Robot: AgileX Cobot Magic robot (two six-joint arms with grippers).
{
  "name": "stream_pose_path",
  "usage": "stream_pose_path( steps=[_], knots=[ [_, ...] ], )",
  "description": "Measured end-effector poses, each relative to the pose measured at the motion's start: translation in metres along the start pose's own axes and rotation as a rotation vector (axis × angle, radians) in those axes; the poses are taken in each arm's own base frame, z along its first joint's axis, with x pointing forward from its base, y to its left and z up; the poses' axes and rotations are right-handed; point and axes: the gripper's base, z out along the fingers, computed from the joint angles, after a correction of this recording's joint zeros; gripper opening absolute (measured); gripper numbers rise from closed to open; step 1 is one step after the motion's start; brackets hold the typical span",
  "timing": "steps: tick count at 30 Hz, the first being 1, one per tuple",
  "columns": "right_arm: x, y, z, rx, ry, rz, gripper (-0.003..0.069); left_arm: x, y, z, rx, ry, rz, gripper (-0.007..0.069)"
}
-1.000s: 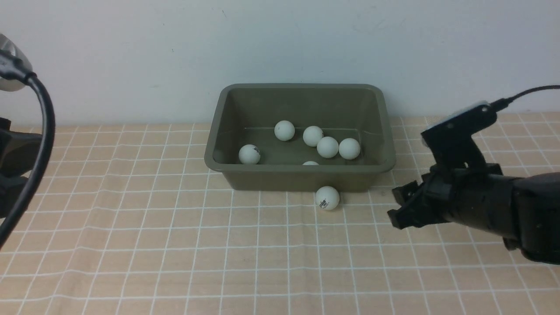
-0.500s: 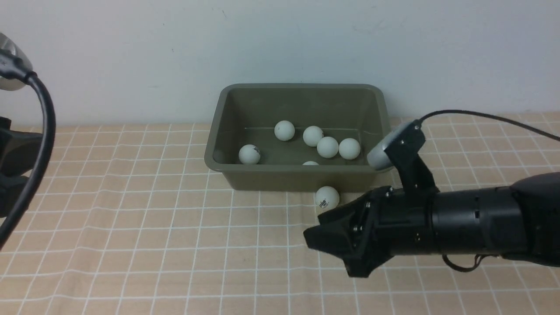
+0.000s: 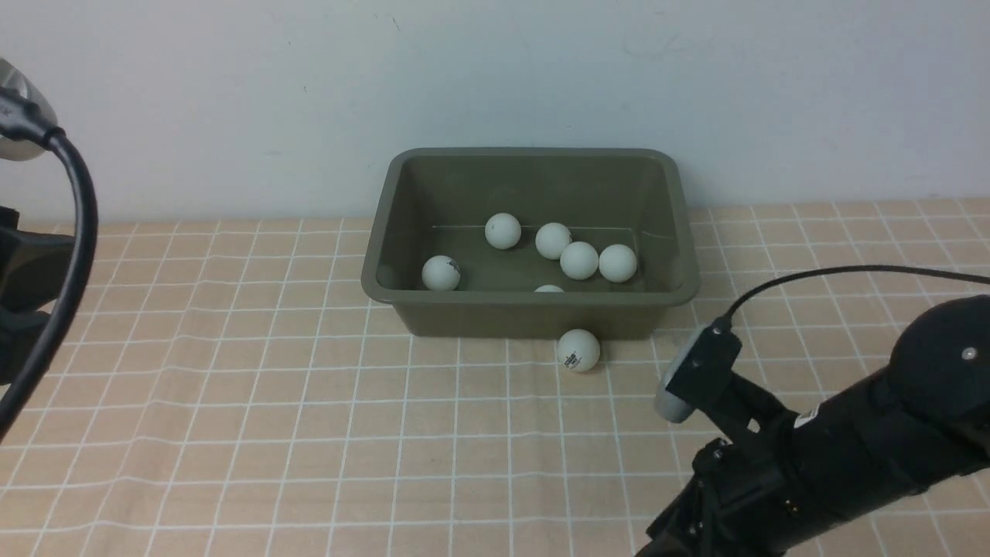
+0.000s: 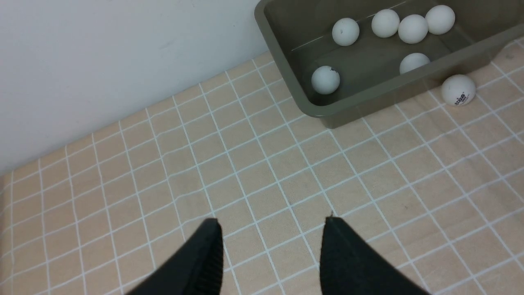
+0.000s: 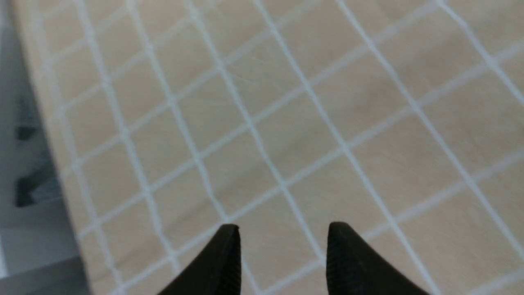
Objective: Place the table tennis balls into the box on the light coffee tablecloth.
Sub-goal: 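Reach for and grasp a ping pong ball on the table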
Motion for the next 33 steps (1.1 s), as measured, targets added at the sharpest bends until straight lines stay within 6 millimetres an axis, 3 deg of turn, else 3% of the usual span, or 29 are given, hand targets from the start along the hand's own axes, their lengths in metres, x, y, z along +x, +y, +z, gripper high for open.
stream_pose_path(
  steps=[9,12,16,23,28,33],
  knots=[
    [0.013,-0.039,-0.01,0.454,0.121,0.098,0.0272,0.0,0.002,0.0,-0.019,0.004,0.024,0.0266],
    [0.009,-0.046,-0.014,0.54,0.079,0.128,0.0272,0.0,0.002,0.0,-0.021,0.005,0.026,0.0266],
    [-0.013,-0.051,-0.031,0.634,-0.085,0.138,0.0272,0.0,0.002,0.0,-0.021,0.005,0.026,0.0266],
    [-0.05,-0.018,-0.058,0.615,-0.316,0.015,0.027,0.001,0.002,0.0,-0.023,0.007,0.027,0.0266],
    [-0.059,0.002,-0.051,0.556,-0.367,-0.043,0.027,0.001,0.002,0.0,-0.023,0.007,0.027,0.0266],
    [-0.069,0.036,-0.039,0.461,-0.427,-0.135,0.0252,0.002,0.002,0.0,-0.021,0.022,0.027,0.0266]
  ],
)
